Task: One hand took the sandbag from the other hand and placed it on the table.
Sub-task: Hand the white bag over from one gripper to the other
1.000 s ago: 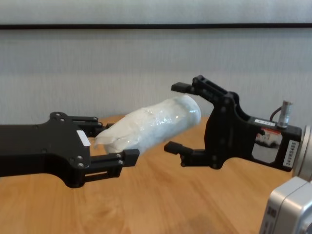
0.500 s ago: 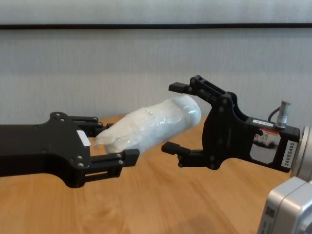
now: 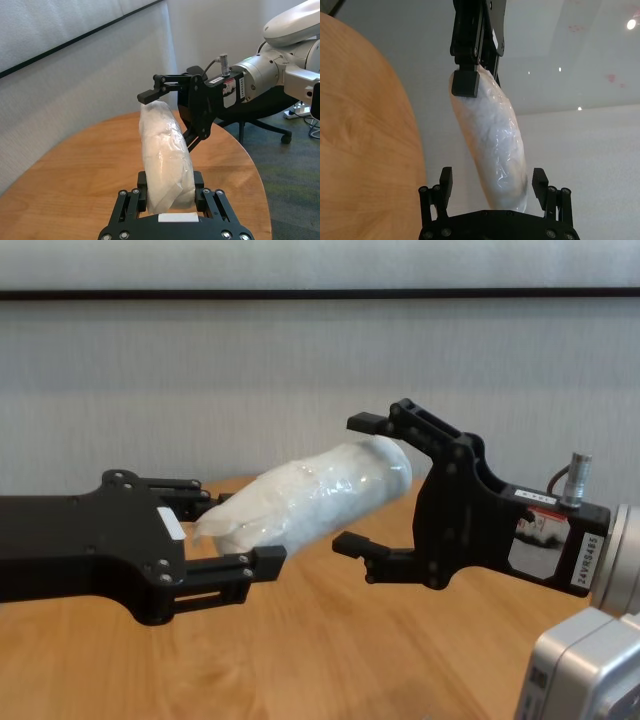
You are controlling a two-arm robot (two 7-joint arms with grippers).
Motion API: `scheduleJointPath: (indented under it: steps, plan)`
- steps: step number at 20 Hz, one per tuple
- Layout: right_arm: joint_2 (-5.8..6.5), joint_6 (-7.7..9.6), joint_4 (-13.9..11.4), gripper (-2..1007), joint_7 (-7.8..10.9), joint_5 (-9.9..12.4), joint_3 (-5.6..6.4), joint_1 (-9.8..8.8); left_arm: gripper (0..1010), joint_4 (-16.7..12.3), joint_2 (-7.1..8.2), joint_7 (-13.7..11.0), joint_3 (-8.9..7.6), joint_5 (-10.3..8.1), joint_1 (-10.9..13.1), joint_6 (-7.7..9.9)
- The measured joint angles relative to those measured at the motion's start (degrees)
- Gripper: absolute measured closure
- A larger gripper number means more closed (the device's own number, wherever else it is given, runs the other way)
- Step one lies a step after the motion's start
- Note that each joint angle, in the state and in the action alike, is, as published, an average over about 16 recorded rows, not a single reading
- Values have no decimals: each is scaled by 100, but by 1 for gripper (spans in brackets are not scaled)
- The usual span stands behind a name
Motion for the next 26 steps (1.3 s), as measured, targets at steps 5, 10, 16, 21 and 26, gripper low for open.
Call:
scheduleJointPath:
  steps: [5, 10, 16, 21, 26]
  plan:
    - [-20, 55, 10, 0, 36, 95, -17, -1, 455, 0, 0, 0, 0, 0, 0, 0]
    - [-33, 82, -2, 0, 86, 183, -15, -13, 455, 0, 0, 0, 0, 0, 0, 0]
    - [-36, 82, -7, 0, 76, 192, -9, -17, 455, 0, 0, 0, 0, 0, 0, 0]
    - [-35, 68, 1, 0, 58, 162, -9, -12, 455, 0, 0, 0, 0, 0, 0, 0]
    - [-33, 57, 8, 5, 45, 141, -10, -7, 455, 0, 0, 0, 0, 0, 0, 0]
